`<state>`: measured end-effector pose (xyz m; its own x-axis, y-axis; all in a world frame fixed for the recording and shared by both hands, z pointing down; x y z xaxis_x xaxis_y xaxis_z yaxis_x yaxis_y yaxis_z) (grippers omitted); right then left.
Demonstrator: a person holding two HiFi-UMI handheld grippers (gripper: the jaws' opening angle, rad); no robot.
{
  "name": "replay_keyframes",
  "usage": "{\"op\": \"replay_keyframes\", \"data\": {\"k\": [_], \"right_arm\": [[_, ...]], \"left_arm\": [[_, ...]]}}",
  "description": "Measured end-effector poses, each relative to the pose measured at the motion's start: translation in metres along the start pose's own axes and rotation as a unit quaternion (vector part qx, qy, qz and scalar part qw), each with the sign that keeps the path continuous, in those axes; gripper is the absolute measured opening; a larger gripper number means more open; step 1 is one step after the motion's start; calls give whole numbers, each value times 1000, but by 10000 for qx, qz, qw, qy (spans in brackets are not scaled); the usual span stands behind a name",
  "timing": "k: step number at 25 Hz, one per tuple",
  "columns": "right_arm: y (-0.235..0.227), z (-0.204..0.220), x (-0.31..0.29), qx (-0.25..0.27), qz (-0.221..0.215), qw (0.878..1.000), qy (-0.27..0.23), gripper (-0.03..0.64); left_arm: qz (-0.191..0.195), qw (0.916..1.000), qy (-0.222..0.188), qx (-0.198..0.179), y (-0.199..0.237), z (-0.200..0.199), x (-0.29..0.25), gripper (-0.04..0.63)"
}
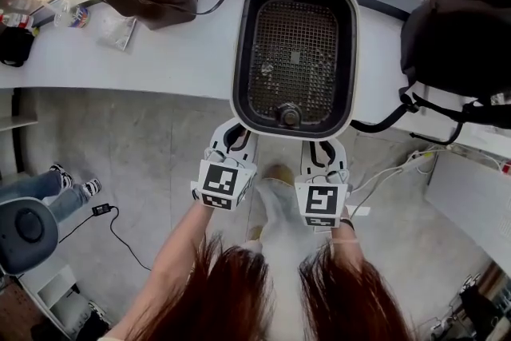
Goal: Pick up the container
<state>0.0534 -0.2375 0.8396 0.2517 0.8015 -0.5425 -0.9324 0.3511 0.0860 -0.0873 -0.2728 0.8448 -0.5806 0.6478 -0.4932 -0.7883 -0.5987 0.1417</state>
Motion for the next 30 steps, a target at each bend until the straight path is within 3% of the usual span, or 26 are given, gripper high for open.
{"op": "replay_keyframes", "data": {"k": [16, 30], "right_arm": [[5, -15, 27, -66, -208, 9993, 317, 26], [10, -39, 59, -74, -187, 9991, 361, 26]], "left_arm": [[-26, 9992, 398, 68, -8, -16, 22, 22], [-77, 9991, 421, -1, -14, -42, 52, 21]]}}
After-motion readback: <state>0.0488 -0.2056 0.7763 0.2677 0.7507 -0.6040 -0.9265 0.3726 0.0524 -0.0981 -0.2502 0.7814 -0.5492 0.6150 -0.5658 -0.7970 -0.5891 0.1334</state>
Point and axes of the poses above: the fingertips, and each gripper's own axes: x backward along the fingers, y to its left, z out of its underside, the point moved 4 cm from there along x, backward along the fingers, and after that the axes turned 1 degree about z, right-handed, at the moved point
